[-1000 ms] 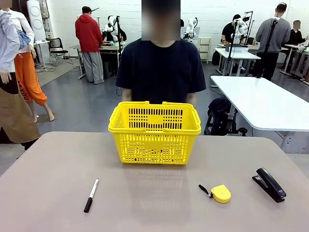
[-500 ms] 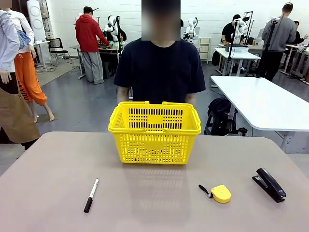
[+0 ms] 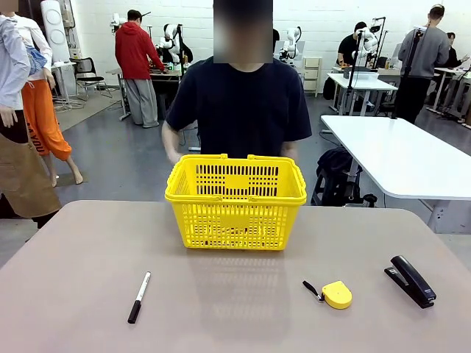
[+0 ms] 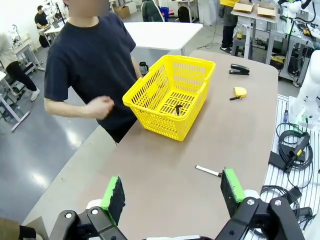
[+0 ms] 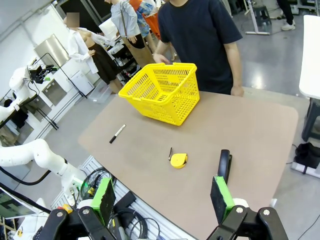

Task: Place the items the person wants into the basket.
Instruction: Pick up the item the person points to and place it in the Market Basket.

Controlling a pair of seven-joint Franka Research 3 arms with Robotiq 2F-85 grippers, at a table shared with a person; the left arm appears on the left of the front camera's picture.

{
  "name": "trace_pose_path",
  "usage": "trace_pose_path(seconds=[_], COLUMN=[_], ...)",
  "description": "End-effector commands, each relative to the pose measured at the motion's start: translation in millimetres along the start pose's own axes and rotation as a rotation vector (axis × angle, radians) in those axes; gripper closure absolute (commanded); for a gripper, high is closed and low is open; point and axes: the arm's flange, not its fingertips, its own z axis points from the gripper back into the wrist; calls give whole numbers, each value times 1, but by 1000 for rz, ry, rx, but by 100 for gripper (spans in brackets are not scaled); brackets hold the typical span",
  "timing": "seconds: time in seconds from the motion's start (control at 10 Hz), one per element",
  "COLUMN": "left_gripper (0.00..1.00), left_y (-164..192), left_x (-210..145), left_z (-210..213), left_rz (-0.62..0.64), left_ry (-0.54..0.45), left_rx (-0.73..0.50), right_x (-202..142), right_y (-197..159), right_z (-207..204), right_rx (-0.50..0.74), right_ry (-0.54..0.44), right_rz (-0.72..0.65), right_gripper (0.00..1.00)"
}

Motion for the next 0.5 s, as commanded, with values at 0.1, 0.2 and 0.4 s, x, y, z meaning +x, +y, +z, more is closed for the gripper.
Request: trace_pose_path(seconds=[0.1, 0.2, 0.4], left_gripper=[0, 0, 0], left_y=[1, 1, 1], left_x=[1, 1, 1], left_z=[0, 0, 0], left_rz=[-22, -22, -22], left_ry=[-18, -18, -18], left_rx=[-6, -6, -6], right_x=[2, 2, 2], right_y=[0, 0, 0], right_z=[-1, -1, -1], right_rx=[16, 16, 16], right_ry=[-16, -16, -16], right_rz=[12, 12, 12], right_gripper=[0, 0, 0])
